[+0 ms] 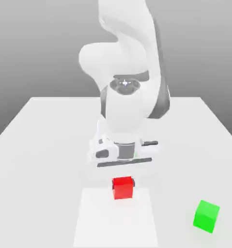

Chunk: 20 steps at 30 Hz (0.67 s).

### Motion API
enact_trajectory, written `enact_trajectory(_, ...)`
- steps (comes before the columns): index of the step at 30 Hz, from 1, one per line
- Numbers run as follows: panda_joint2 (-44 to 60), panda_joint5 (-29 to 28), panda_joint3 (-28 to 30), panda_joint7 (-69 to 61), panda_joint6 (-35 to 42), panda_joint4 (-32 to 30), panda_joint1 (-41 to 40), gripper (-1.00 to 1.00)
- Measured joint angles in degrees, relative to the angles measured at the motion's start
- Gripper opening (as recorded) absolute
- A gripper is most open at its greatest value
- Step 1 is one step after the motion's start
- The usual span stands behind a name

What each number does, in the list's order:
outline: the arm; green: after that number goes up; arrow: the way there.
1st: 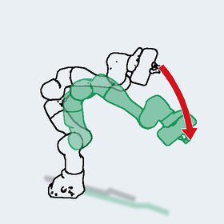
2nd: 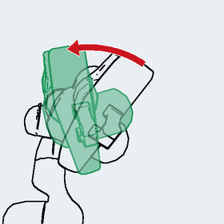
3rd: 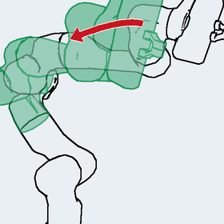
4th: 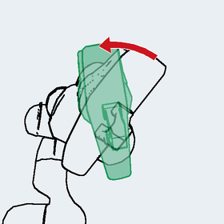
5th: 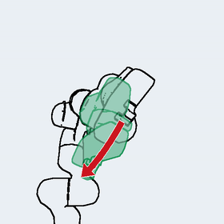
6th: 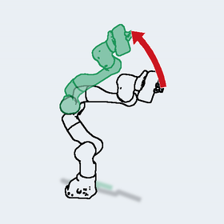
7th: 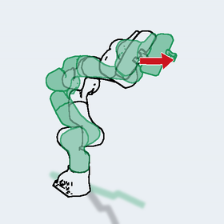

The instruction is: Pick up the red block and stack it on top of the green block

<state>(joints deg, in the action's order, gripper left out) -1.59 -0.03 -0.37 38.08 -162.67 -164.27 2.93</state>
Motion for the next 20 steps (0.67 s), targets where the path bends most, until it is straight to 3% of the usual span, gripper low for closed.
enact_trajectory(11, 7.5, -1.8, -8.4, 25.0, 13.3, 20.7, 16.0, -1.0)
enact_trajectory(16, 16.7, -4.7, -7.2, 29.6, 6.7, 23.3, 18.3, -1.0)
enact_trajectory(17, 17.9, -5.2, -6.9, 30.0, 5.6, 23.4, 18.5, 1.0)
enact_trajectory(20, 17.9, -5.2, -6.9, 30.0, 5.6, 23.4, 18.5, 1.0)
